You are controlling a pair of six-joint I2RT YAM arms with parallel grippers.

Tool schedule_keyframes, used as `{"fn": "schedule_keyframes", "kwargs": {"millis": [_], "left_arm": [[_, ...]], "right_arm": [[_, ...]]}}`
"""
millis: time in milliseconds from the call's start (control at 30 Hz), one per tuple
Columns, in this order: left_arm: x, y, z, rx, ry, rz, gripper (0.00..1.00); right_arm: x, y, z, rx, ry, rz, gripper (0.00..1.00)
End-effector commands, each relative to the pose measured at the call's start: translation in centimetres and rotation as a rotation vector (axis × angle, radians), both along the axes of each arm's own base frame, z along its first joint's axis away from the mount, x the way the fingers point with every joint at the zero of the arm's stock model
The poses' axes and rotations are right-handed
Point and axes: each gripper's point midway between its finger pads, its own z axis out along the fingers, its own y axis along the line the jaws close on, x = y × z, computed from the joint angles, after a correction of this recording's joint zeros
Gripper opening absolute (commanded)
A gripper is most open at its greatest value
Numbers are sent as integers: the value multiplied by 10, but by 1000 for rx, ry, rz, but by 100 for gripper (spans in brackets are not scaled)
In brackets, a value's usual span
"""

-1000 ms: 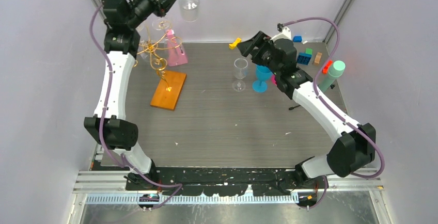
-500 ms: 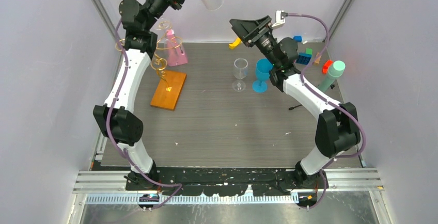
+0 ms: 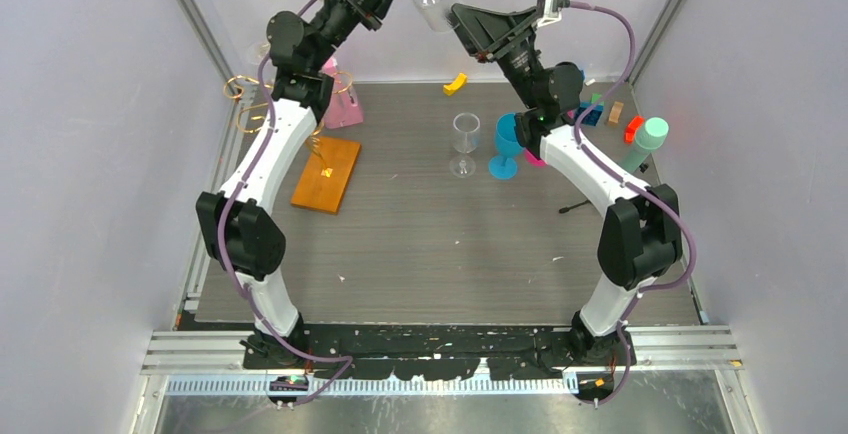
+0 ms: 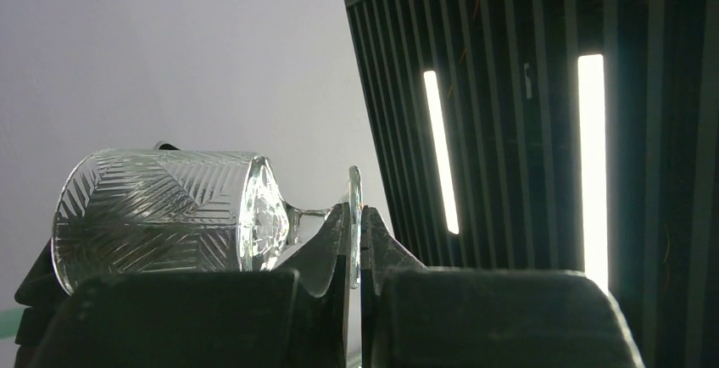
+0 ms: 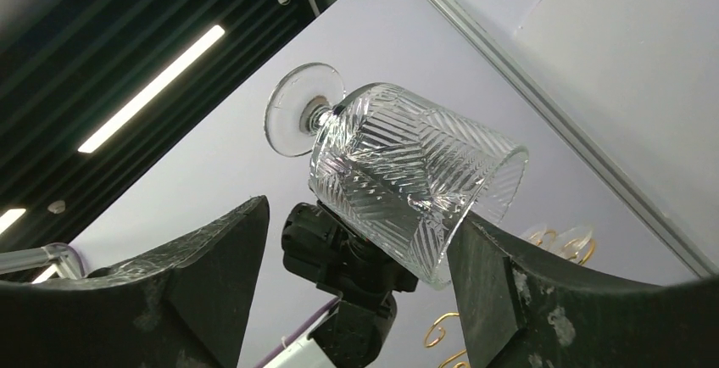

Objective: Take the wine glass off the wine glass rack

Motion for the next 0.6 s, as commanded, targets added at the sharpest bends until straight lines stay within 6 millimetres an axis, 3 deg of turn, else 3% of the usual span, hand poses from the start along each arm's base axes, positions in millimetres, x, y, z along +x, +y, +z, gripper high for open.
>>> {"fn": "schedule_keyframes", "kwargs": {"millis": [0, 67, 200, 300, 400, 500, 567], "left_arm": [[-24, 11, 37, -167, -48, -53, 0], [-21, 12, 34, -177, -34, -54, 0], [-16, 12, 27, -190, -5, -54, 0], [-13, 13, 23, -203, 10, -54, 0], [-13, 13, 22, -206, 14, -55, 0], [-21, 13, 32, -181, -36, -42, 22], [-27, 10, 38, -149, -72, -37, 36]], "right_arm": [[-37, -3, 36, 62, -148, 79, 78], [-44, -3, 41, 66, -170, 98, 73], [-51, -5, 47, 80, -195, 113, 55], [-52, -7, 50, 94, -199, 112, 28], [-51, -8, 51, 105, -197, 106, 12], [-50, -10, 53, 113, -199, 96, 1], [-51, -11, 54, 114, -204, 87, 0]]}}
